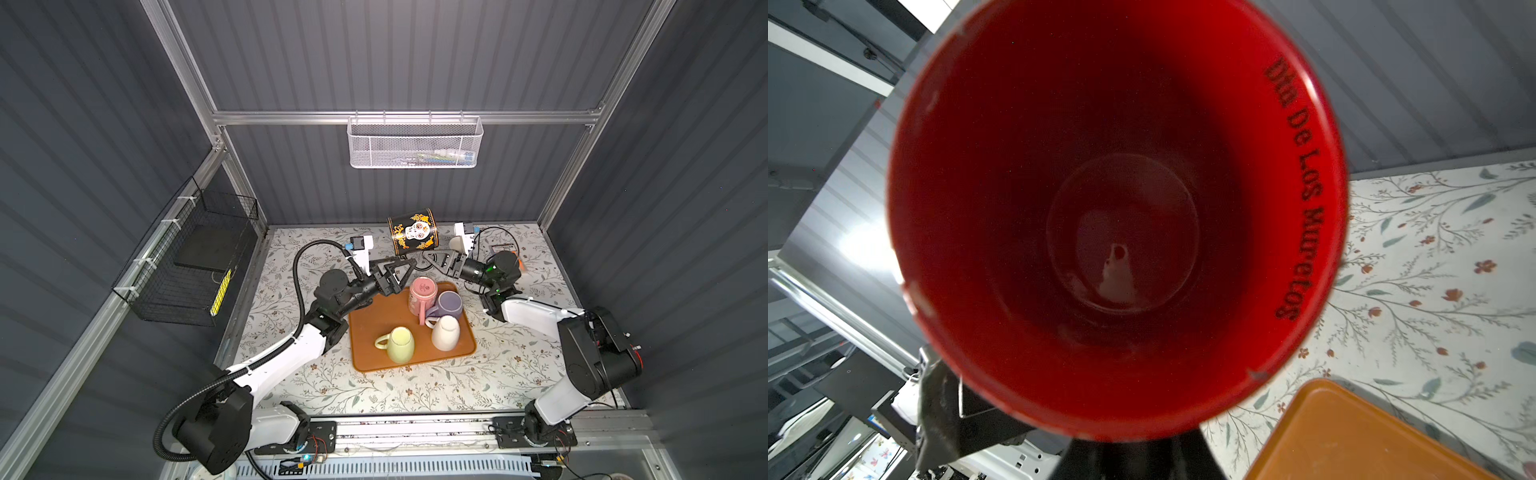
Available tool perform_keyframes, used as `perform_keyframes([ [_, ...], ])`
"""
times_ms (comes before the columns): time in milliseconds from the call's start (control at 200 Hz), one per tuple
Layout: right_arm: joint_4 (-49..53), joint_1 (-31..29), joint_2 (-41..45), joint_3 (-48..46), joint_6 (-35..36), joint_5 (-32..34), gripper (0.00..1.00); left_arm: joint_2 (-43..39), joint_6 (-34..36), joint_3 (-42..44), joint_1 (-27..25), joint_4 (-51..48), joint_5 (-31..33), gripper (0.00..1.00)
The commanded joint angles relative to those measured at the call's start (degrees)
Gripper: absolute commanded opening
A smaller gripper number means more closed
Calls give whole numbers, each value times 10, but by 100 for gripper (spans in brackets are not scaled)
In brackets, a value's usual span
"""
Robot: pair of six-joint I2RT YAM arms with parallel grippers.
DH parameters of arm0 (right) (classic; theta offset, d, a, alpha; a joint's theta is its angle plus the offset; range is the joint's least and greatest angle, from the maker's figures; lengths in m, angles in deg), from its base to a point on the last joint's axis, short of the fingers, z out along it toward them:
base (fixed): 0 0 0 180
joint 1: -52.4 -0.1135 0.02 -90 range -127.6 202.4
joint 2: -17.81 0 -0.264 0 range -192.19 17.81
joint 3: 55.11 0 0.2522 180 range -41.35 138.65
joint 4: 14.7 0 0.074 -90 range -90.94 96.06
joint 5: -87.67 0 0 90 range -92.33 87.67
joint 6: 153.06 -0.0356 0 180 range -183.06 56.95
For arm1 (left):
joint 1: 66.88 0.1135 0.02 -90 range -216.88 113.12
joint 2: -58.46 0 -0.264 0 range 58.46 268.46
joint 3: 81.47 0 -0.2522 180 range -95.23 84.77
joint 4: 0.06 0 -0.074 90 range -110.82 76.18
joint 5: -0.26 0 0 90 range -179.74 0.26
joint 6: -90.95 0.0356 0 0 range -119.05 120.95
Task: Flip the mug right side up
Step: 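Open and withdraw the left gripper while right gripper carries the black mug away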
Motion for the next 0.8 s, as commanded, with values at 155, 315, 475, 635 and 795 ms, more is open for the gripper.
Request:
perform_keyframes([
  [155, 205, 4, 68, 48, 155, 69, 0, -100, 93, 14, -1, -145, 59, 100],
  [315, 349, 4, 84, 90, 232, 115, 0, -154, 124, 20, -1, -245, 117, 100],
  [475, 444, 5, 83, 130, 286, 151, 0, -192, 136, 34, -1, -296, 160, 100],
  [635, 526, 4, 71, 176, 328, 192, 0, -209, 144, 40, -1, -338, 181, 100],
  [795, 602, 3, 52, 223, 363, 251, 0, -215, 153, 31, -1, -392, 204, 100],
])
